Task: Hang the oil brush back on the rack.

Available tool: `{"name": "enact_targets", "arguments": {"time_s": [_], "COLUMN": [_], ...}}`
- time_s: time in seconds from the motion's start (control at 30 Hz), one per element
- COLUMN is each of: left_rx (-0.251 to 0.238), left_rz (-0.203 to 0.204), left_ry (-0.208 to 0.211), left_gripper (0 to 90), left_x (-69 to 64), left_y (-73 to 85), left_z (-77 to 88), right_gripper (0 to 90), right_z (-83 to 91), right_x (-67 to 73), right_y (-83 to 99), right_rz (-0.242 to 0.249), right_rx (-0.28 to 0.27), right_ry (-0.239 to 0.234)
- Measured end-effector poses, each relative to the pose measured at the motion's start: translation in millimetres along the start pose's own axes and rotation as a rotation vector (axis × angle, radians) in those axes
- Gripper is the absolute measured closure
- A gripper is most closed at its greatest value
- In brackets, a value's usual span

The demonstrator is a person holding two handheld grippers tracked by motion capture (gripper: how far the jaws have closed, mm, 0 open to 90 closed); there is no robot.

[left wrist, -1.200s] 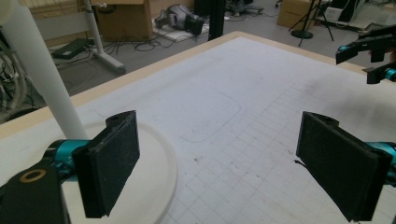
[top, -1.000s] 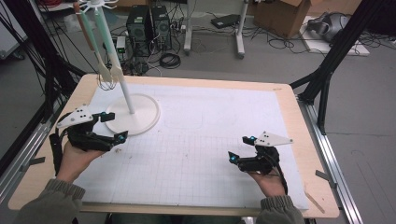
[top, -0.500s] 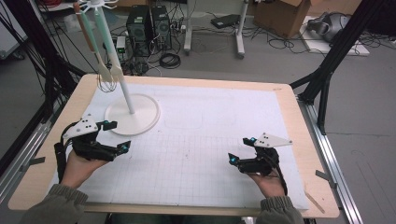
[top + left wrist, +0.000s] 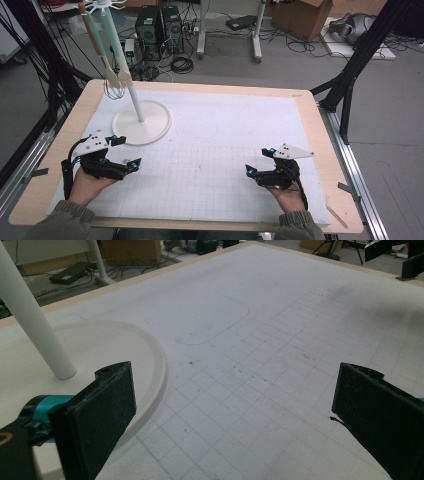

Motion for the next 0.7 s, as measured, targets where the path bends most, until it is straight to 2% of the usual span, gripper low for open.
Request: {"name": "enact_targets", "arguments": {"time_s": [0.27,0.7], "left_rx": [0.015,0.016], "left_rz": [-0.013,-0.002], "left_ry": [0.001,-0.012], "left_gripper": [4.3,4.3], "left_x": [-2.1,-0.5], "left_y": [7.3,13.4], "left_z": [-1.9,-3.4], "right_gripper": [12.0,12.0], "right_z": [0.3,2.1], "right_x": [-4.0,-10.9], "right_y": [3.7,7.9], "right_rz": [-0.009,-0.025], "right_rx": [0.001,-0.006], "right_ry": [0.003,0.008]}}
Point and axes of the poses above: each handheld gripper's, and its own axes: z roughly backward along the jaws, y roughly out of its underside, x roughly to its left, the point moved 8 cm from there along -z, roughly forward along the jaws, and after that the axes turned 15 degrees about -z, right-handed, at the moved point
